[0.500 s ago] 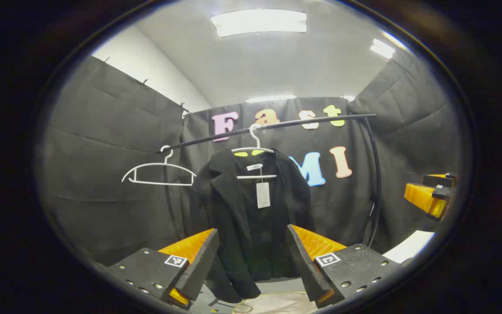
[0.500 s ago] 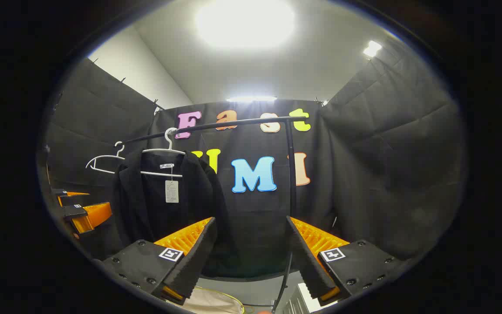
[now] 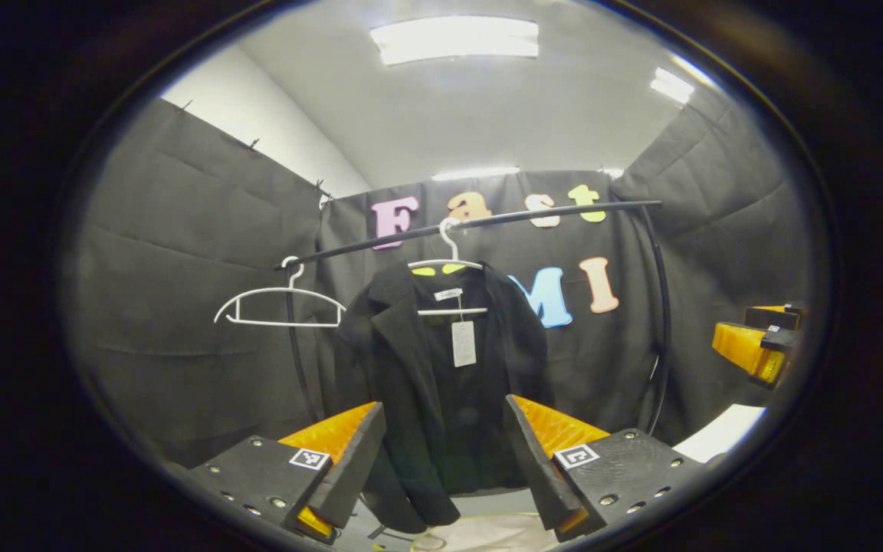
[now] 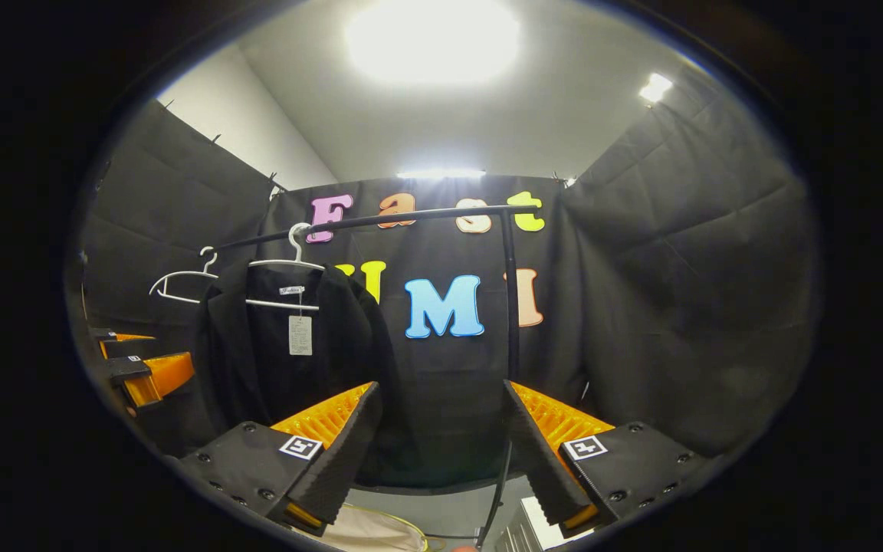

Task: Grasp the clothes on the hanger with both hands and then place them into the laundry hamper below.

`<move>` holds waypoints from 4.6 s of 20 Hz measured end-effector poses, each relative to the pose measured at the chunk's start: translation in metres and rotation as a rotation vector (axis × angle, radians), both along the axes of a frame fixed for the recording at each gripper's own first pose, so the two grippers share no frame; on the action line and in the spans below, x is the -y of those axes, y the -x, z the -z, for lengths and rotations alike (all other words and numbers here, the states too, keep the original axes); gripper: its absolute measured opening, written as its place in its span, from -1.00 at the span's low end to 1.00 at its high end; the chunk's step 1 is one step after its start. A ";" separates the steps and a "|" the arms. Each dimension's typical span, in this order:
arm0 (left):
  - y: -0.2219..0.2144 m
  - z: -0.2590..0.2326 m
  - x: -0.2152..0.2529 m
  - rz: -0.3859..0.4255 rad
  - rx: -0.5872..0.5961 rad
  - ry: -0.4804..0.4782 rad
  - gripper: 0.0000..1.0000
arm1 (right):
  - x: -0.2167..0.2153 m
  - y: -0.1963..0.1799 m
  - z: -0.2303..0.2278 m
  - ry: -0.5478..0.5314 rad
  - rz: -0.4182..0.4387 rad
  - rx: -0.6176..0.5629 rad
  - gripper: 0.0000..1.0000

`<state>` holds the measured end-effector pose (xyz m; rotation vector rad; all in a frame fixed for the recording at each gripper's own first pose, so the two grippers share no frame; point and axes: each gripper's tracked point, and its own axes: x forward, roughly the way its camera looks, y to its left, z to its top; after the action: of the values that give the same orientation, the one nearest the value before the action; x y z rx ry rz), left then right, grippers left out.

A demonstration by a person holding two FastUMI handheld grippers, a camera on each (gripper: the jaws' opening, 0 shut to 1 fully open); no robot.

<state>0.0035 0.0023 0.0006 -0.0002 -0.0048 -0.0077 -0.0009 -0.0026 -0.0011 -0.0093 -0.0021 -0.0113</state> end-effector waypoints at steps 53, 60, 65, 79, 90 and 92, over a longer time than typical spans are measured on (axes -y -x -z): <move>-0.190 0.011 -0.050 -0.231 -0.013 -0.077 0.80 | -0.157 -0.244 0.017 -0.139 -0.427 -0.085 0.93; -0.223 0.023 -0.048 -0.264 -0.043 -0.104 0.79 | -0.175 -0.284 0.032 -0.138 -0.454 -0.116 0.86; -0.238 0.026 -0.048 -0.288 -0.042 -0.108 0.82 | -0.195 -0.294 0.035 -0.134 -0.495 -0.123 0.95; -0.241 0.037 -0.057 -0.379 -0.063 -0.109 0.07 | -0.211 -0.318 0.056 -0.160 -0.456 -0.217 0.00; -0.231 0.021 -0.073 -0.382 -0.005 -0.077 -0.96 | -0.174 -0.315 0.011 0.046 -0.306 0.005 -0.96; -0.220 0.008 -0.081 -0.392 0.016 -0.111 -0.99 | -0.169 -0.309 0.004 0.050 -0.299 0.024 -0.96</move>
<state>0.2231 0.0833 -0.0077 0.1119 -0.0202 0.3844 0.3080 0.1665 -0.0049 -0.0584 -0.0277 0.2879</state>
